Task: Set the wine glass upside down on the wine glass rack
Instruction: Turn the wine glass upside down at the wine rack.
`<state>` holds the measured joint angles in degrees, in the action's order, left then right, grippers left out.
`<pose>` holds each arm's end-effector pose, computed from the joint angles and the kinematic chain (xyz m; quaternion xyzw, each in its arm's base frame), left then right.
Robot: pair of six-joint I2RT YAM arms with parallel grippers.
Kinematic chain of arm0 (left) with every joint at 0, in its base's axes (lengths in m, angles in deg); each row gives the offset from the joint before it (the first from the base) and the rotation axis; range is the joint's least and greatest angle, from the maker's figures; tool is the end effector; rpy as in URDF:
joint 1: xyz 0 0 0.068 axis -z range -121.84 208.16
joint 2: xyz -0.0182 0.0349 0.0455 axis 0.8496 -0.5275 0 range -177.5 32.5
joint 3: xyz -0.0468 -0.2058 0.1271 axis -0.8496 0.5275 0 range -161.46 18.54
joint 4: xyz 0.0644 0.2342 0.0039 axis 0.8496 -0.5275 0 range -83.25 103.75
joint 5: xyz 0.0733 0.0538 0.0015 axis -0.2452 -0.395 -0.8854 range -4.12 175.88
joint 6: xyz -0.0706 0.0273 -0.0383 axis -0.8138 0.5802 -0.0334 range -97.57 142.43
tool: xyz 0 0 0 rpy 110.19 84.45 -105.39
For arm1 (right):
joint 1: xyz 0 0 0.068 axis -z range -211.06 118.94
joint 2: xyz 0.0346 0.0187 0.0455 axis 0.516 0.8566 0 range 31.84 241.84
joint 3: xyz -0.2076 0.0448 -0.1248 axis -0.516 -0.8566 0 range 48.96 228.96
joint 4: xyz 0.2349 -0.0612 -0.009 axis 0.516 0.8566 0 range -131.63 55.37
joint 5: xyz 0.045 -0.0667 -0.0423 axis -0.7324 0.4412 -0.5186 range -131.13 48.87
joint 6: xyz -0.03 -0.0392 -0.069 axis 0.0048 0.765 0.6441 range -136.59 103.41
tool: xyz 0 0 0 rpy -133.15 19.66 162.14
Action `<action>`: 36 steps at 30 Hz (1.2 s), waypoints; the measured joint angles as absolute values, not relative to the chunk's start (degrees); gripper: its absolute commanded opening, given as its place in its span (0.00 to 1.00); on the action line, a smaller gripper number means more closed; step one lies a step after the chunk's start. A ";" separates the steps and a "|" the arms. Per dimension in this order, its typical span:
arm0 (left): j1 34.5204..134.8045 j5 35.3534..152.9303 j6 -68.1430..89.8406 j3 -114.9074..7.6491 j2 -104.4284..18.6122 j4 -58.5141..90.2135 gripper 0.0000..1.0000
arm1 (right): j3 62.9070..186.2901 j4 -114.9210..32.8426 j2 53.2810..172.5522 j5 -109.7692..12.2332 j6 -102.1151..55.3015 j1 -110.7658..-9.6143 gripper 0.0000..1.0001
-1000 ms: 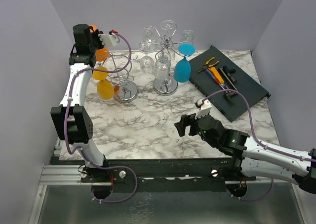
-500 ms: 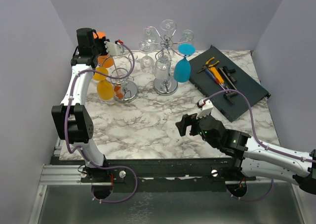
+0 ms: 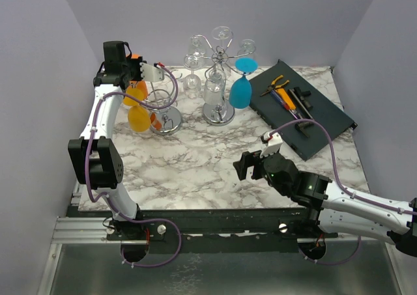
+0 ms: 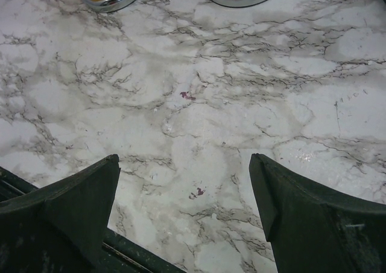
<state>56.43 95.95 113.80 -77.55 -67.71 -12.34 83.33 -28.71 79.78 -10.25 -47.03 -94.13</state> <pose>0.4185 -0.0004 0.3159 0.6397 0.5818 0.3081 0.3967 0.1328 0.1769 0.2330 -0.0958 0.8260 0.2143 0.5124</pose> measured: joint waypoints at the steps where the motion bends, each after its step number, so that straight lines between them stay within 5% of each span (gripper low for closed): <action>1: 56.43 95.97 113.85 -77.55 -67.71 -12.43 0.00 | 83.29 -28.71 79.80 -10.25 -47.03 -94.13 0.96; 36: 53.78 102.09 105.74 -78.54 -66.94 -16.17 0.00 | 82.74 -30.00 83.04 -10.25 -47.18 -94.13 0.96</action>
